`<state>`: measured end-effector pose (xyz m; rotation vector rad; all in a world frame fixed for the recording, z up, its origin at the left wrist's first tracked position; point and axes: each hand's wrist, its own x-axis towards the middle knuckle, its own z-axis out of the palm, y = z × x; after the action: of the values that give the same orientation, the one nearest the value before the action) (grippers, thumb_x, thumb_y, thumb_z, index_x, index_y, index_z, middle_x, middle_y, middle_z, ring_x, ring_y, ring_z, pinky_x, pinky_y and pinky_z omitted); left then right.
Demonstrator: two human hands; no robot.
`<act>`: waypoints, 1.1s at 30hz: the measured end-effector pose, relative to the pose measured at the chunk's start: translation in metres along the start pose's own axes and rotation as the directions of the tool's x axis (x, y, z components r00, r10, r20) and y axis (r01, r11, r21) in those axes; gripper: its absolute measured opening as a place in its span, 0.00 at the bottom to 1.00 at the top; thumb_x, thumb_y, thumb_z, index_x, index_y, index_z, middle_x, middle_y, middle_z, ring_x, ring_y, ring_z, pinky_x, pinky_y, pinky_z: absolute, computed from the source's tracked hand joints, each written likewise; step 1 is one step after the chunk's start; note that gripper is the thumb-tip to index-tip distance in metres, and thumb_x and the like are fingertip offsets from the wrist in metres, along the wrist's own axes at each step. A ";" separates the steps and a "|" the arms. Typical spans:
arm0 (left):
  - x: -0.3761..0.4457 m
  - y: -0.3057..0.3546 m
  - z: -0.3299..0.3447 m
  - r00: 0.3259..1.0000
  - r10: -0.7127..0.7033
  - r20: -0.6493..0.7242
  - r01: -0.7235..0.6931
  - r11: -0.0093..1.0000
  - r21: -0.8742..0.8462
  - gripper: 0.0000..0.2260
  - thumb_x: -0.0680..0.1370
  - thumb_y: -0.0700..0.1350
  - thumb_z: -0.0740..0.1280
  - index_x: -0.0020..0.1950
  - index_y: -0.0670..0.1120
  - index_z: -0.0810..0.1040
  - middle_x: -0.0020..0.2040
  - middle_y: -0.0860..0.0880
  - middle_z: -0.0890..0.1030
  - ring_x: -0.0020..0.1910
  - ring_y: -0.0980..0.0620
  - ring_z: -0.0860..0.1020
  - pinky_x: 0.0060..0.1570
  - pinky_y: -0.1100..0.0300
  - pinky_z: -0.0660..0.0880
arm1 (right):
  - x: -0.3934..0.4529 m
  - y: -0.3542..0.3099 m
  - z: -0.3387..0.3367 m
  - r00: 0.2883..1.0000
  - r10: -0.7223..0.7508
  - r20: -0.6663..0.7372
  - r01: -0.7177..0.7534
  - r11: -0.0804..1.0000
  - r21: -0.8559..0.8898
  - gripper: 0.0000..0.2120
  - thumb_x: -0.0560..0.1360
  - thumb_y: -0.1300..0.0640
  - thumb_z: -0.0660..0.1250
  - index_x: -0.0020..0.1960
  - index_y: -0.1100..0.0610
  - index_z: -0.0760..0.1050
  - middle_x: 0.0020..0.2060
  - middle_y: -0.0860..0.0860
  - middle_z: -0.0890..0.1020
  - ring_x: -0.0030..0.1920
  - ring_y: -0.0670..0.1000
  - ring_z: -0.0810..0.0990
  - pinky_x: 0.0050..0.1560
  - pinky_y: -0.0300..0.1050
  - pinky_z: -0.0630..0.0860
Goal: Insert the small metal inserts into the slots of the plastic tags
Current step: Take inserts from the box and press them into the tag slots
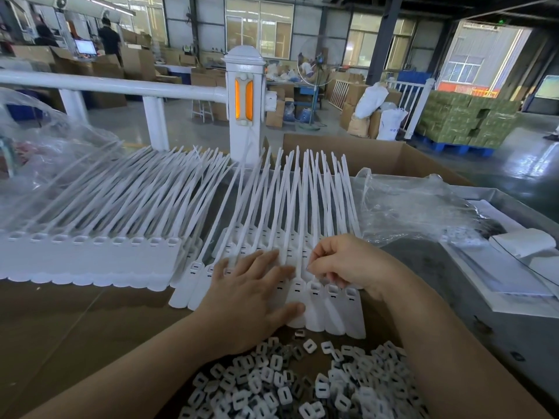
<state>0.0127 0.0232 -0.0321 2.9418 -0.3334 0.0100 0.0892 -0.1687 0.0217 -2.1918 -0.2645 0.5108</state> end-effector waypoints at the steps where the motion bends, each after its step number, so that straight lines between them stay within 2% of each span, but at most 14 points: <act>1: 0.001 0.000 0.001 1.000 -0.009 -0.010 0.009 1.000 0.005 0.36 0.69 0.77 0.36 0.75 0.67 0.49 0.80 0.59 0.46 0.78 0.59 0.42 0.76 0.39 0.42 | -0.001 -0.001 -0.001 1.000 0.012 0.017 -0.012 1.000 -0.008 0.04 0.73 0.67 0.70 0.44 0.59 0.80 0.29 0.49 0.82 0.26 0.44 0.74 0.26 0.36 0.70; 6: 0.004 0.001 0.005 0.998 -0.048 -0.048 0.048 0.999 0.004 0.34 0.68 0.76 0.34 0.73 0.69 0.48 0.80 0.58 0.44 0.78 0.56 0.46 0.75 0.41 0.43 | -0.002 -0.002 -0.004 0.997 0.063 0.042 -0.061 0.997 -0.044 0.04 0.72 0.68 0.70 0.44 0.61 0.81 0.31 0.53 0.83 0.27 0.45 0.75 0.25 0.36 0.70; 10: 0.004 0.000 0.007 0.997 -0.050 -0.054 0.051 0.998 0.022 0.35 0.68 0.76 0.34 0.74 0.68 0.45 0.80 0.57 0.44 0.79 0.56 0.44 0.75 0.41 0.43 | -0.004 -0.002 -0.005 0.994 0.110 0.002 -0.109 0.987 -0.118 0.02 0.72 0.64 0.72 0.45 0.61 0.82 0.28 0.51 0.81 0.25 0.45 0.71 0.22 0.36 0.64; 14: 0.005 0.000 0.007 0.997 -0.043 -0.060 0.045 0.998 0.033 0.34 0.69 0.76 0.34 0.75 0.68 0.46 0.81 0.57 0.44 0.79 0.56 0.45 0.75 0.41 0.44 | -0.006 -0.003 -0.006 0.993 0.114 -0.012 -0.114 0.961 -0.252 0.06 0.70 0.59 0.75 0.45 0.61 0.84 0.28 0.49 0.79 0.27 0.46 0.71 0.25 0.37 0.65; 23: 0.004 0.000 0.007 0.998 -0.039 -0.045 0.041 0.999 0.033 0.34 0.70 0.75 0.35 0.75 0.67 0.46 0.81 0.56 0.44 0.79 0.55 0.44 0.75 0.40 0.42 | -0.003 -0.001 -0.001 0.994 0.108 0.001 -0.105 0.963 -0.249 0.07 0.69 0.59 0.77 0.44 0.61 0.84 0.29 0.50 0.79 0.27 0.45 0.72 0.29 0.38 0.68; 27: 0.004 -0.001 0.007 0.998 -0.038 -0.043 0.040 0.998 0.043 0.33 0.70 0.75 0.34 0.74 0.68 0.45 0.81 0.56 0.43 0.79 0.55 0.44 0.75 0.40 0.43 | -0.002 0.001 -0.002 0.994 0.104 0.012 -0.097 0.961 -0.258 0.06 0.70 0.59 0.77 0.44 0.60 0.83 0.26 0.46 0.79 0.23 0.42 0.72 0.26 0.34 0.68; 33: 0.004 -0.001 0.008 0.998 -0.040 -0.048 0.042 0.999 0.030 0.34 0.69 0.75 0.33 0.74 0.68 0.45 0.81 0.56 0.44 0.79 0.55 0.44 0.75 0.40 0.43 | -0.002 0.001 -0.003 0.991 0.130 0.028 -0.123 0.976 -0.181 0.05 0.74 0.56 0.74 0.43 0.58 0.82 0.27 0.48 0.79 0.26 0.46 0.70 0.26 0.36 0.65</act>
<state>0.0163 0.0218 -0.0397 2.9724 -0.2685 0.0799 0.0891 -0.1721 0.0225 -2.3867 -0.1993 0.6233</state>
